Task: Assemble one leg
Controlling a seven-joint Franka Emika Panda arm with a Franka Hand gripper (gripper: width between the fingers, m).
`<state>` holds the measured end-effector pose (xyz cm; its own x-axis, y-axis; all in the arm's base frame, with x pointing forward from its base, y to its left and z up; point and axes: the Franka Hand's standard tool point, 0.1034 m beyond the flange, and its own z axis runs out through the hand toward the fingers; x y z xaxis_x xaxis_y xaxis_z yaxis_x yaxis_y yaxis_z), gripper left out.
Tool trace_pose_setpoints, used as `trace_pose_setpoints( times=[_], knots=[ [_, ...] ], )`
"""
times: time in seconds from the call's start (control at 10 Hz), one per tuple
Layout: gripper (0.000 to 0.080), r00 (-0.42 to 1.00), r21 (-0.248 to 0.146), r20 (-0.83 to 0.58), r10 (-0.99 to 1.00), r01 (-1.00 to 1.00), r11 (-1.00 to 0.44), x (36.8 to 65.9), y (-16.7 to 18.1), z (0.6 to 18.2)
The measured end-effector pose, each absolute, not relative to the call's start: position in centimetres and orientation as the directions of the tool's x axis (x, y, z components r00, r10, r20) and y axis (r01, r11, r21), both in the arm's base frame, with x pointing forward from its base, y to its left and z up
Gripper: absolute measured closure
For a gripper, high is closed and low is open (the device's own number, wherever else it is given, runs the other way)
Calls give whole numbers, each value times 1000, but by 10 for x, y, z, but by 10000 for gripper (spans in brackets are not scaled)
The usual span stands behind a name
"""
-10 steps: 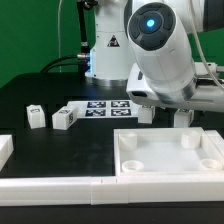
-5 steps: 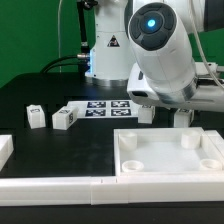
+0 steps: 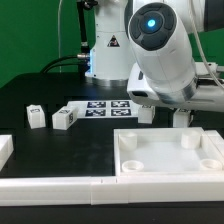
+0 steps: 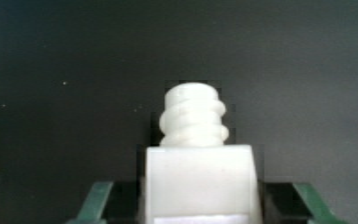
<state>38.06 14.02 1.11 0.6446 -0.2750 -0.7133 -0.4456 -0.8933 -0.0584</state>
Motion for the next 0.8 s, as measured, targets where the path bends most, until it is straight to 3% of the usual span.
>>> trace_pose_setpoints(
  times=[0.2, 0.6, 0.8],
  knots=[
    [511, 644, -59, -714, -274, -446, -893, 381, 140, 12],
    [509, 637, -71, -729, -249, -432, -899, 392, 134, 79],
    [509, 663, -85, -708, -244, -423, -902, 400, 137, 88]
  ],
)
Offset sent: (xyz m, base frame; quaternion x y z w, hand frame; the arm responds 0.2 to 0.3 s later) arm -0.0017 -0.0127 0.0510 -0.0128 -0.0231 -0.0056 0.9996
